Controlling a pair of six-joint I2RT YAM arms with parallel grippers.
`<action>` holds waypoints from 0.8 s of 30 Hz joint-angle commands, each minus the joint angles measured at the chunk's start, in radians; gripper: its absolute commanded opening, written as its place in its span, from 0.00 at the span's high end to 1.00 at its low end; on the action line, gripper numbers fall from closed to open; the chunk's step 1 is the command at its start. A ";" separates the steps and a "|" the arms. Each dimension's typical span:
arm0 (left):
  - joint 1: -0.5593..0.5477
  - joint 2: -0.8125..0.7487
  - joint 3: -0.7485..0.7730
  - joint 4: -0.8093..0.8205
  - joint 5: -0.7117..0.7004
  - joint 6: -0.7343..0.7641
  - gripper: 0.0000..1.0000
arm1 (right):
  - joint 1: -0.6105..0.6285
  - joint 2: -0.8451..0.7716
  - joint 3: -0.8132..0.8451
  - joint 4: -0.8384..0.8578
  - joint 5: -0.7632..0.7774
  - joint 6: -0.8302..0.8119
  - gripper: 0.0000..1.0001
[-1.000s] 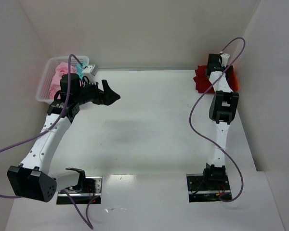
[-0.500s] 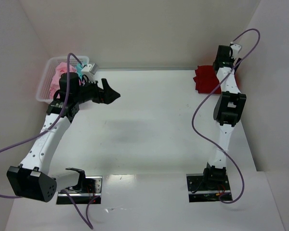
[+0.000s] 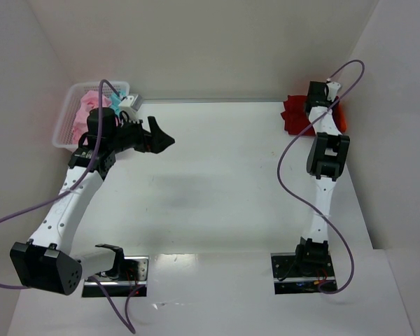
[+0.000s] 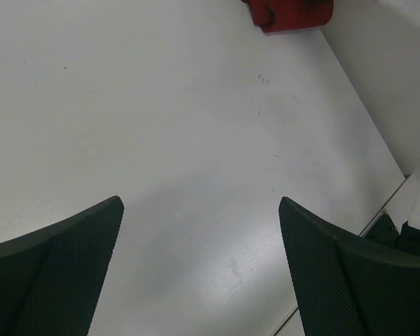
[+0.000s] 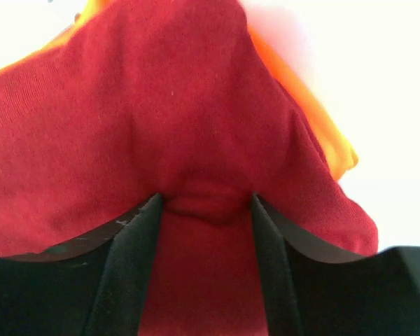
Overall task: Fold and stack the t-shirts
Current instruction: Put the neatly folded tshirt into the corner of the board with the right arm
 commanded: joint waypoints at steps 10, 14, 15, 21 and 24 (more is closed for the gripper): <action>-0.004 -0.030 0.055 -0.006 0.003 -0.004 0.00 | -0.026 -0.091 0.072 -0.032 -0.066 0.042 0.24; -0.004 -0.040 0.041 0.013 -0.006 -0.004 0.00 | -0.026 -0.276 -0.083 0.030 -0.184 0.073 0.06; -0.004 -0.050 0.031 0.013 -0.006 -0.004 0.00 | -0.026 -0.313 -0.144 0.040 -0.210 0.073 0.03; -0.004 -0.061 0.063 -0.009 -0.077 -0.004 0.00 | -0.026 -0.652 -0.411 0.040 -0.512 0.140 0.00; -0.004 -0.061 0.096 -0.055 -0.178 -0.004 0.00 | -0.026 -0.862 -0.580 0.056 -0.621 0.192 0.00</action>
